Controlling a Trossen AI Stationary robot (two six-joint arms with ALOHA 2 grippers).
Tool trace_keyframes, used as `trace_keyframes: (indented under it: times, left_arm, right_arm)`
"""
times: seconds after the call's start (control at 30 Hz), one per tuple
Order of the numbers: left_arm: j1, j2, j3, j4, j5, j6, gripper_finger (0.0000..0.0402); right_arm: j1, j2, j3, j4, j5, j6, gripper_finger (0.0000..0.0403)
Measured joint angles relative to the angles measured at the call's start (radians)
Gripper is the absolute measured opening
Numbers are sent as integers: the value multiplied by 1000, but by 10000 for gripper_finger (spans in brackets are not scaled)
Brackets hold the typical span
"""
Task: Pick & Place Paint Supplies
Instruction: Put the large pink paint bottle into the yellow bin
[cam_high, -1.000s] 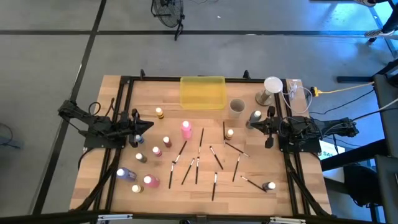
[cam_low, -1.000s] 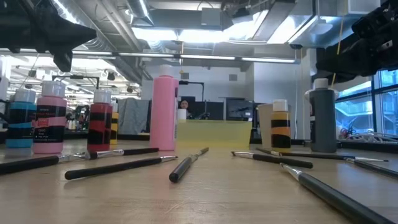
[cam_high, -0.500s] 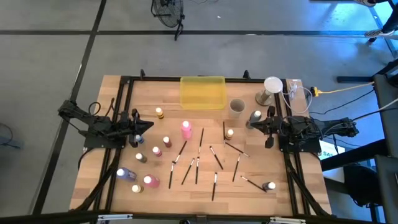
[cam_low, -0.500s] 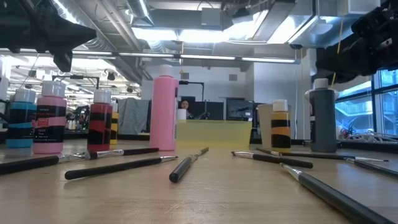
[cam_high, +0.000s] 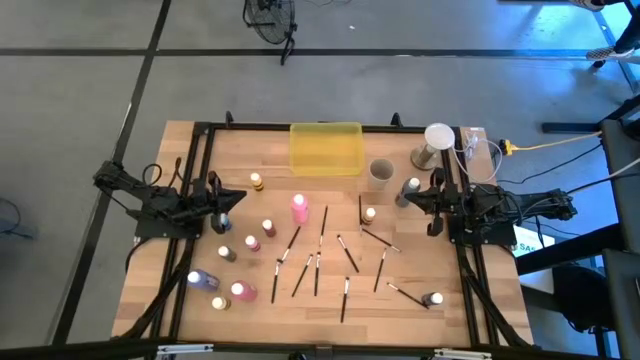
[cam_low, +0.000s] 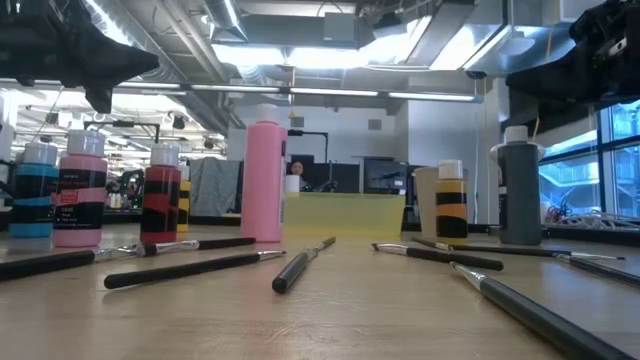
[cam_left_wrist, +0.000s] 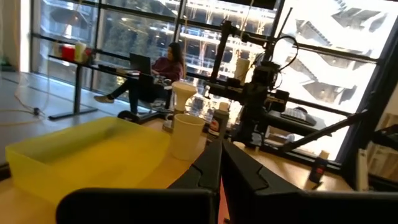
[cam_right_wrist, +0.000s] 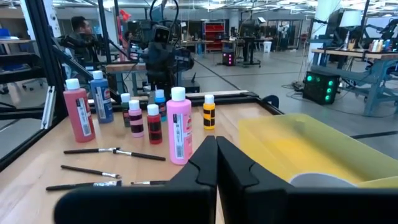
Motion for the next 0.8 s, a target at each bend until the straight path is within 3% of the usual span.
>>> trace_keyframes:
  times: [0.13, 0.3, 0.6, 0.8]
  left_arm:
    - [0, 0, 0, -1, 2, 15, 6]
    - [0, 0, 0, 20, -94, 125, 23]
    - [0, 0, 0, 56, -83, 179, 138]
    - [0, 0, 0, 74, -80, 205, 198]
  right_arm:
    - [0, 0, 0, 0, -3, 16, 1]
    - [1, 0, 0, 0, -80, 28, 1]
    - [0, 0, 0, 3, -129, -76, 1]
    - [0, 0, 0, 50, 36, -192, 12]
